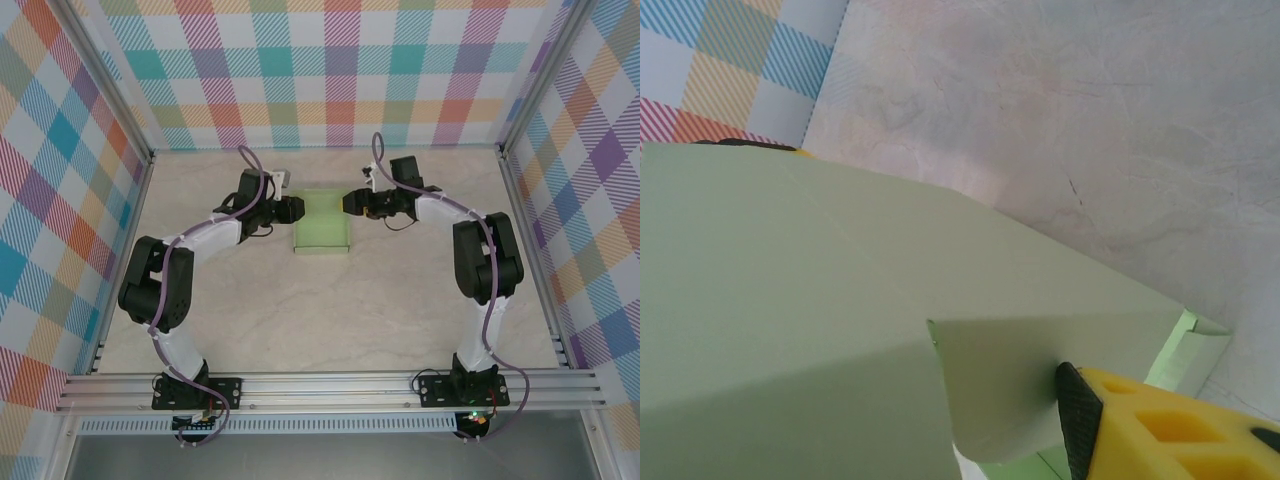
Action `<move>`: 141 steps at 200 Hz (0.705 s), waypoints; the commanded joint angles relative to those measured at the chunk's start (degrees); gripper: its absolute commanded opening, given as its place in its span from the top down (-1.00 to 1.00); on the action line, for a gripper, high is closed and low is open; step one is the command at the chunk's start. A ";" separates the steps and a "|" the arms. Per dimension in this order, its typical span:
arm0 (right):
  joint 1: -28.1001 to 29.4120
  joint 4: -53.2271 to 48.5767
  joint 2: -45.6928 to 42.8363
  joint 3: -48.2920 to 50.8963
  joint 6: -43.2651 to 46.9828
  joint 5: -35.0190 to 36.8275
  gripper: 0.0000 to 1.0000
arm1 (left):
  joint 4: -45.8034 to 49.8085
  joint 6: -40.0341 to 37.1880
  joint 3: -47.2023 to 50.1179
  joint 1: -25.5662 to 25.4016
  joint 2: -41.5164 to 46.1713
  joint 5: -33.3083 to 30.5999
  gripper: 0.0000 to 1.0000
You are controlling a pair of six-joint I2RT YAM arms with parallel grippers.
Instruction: Fold the paper box
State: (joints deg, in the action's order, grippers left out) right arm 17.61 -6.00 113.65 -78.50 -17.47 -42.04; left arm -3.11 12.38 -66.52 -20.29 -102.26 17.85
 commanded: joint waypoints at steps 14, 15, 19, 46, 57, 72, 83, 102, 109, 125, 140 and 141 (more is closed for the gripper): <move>2.40 2.13 -1.15 1.96 -2.03 1.11 -0.12 | -5.02 3.98 2.86 -1.84 1.10 2.19 0.25; 2.42 2.09 -1.15 2.00 -2.03 1.14 -0.12 | -5.04 4.06 2.92 -1.85 1.05 2.19 0.26; 2.49 2.25 -1.14 2.28 -2.04 1.42 -0.12 | -5.13 4.16 3.16 -1.90 1.03 2.17 0.26; 2.53 2.99 -1.57 3.93 -1.87 2.47 -0.11 | -6.87 4.22 5.79 -2.10 1.30 1.97 0.26; 2.53 2.98 -2.08 4.76 -1.52 3.07 -0.10 | -6.97 3.65 6.55 -2.12 1.54 1.98 0.26; 2.52 3.44 -2.84 6.08 -1.26 3.46 -0.10 | -6.72 2.95 7.06 -2.14 1.96 2.28 0.26; 2.52 3.97 -3.20 7.09 -0.78 3.24 -0.10 | -7.35 2.31 7.90 -2.43 2.41 2.09 0.26; 2.52 5.00 -3.92 8.87 -0.04 3.09 -0.10 | -7.59 -0.11 9.12 -3.40 2.60 0.14 0.25; 2.52 5.51 -4.27 9.60 0.07 2.81 -0.10 | -7.08 -1.41 9.27 -3.96 2.50 -1.13 0.26; 2.52 7.64 -5.49 11.50 -0.01 1.95 -0.10 | -6.08 -4.34 9.68 -5.67 2.72 -4.54 0.26; 2.55 8.31 -7.34 13.02 0.25 2.29 -0.18 | -5.77 -5.99 9.92 -6.87 2.48 -7.22 0.26; 2.54 8.34 -7.49 13.11 0.25 2.39 -0.19 | -5.77 -6.07 9.97 -6.91 2.45 -7.35 0.26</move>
State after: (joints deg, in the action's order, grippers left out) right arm 19.73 -1.32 110.34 -67.44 -18.61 -38.46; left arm -9.13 11.22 -57.56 -24.86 -101.80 15.20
